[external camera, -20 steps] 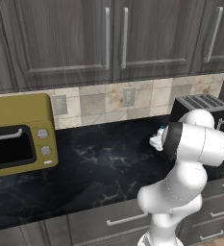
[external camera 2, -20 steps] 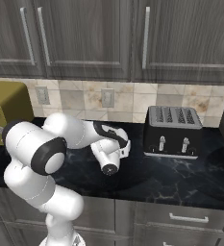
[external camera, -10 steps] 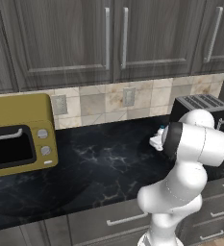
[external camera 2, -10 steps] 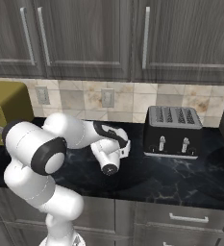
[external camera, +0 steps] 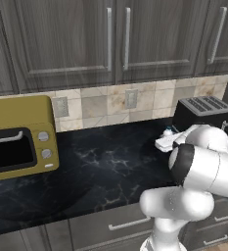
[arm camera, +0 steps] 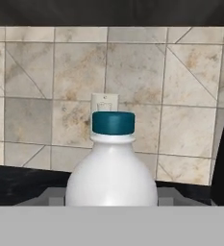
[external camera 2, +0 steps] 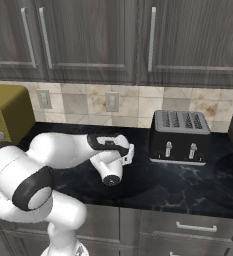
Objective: Take the bottled waters from the counter and place them in the freezer to freeze. Close the freezer door after placing the bottles.
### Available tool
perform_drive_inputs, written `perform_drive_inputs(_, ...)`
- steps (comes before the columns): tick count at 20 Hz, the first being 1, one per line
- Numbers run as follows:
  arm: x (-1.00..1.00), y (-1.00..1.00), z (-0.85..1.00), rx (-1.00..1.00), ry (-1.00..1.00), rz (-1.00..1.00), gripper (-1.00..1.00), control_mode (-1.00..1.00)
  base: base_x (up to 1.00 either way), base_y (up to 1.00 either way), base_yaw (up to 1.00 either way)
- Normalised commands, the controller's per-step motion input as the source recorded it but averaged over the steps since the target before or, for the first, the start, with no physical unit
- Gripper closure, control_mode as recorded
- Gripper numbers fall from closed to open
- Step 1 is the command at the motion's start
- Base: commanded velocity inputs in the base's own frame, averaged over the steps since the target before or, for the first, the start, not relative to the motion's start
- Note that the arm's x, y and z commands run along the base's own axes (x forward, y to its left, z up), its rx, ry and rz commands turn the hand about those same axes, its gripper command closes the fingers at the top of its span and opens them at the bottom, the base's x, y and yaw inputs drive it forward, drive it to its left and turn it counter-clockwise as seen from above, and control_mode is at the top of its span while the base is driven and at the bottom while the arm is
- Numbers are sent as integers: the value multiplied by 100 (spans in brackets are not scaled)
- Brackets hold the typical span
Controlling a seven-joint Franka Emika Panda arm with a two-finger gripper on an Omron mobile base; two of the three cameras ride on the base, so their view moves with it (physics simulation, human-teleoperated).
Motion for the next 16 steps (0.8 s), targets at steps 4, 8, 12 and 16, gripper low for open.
perform_drive_inputs(4,-75,1,82,-1,-18,8,100,-100,0,0,0)
perform_drive_inputs(8,-58,3,99,0,-10,5,100,-100,0,0,0)
perform_drive_inputs(12,-44,0,100,0,0,1,100,-100,0,0,0)
perform_drive_inputs(16,-42,0,99,0,2,0,100,-100,0,0,0)
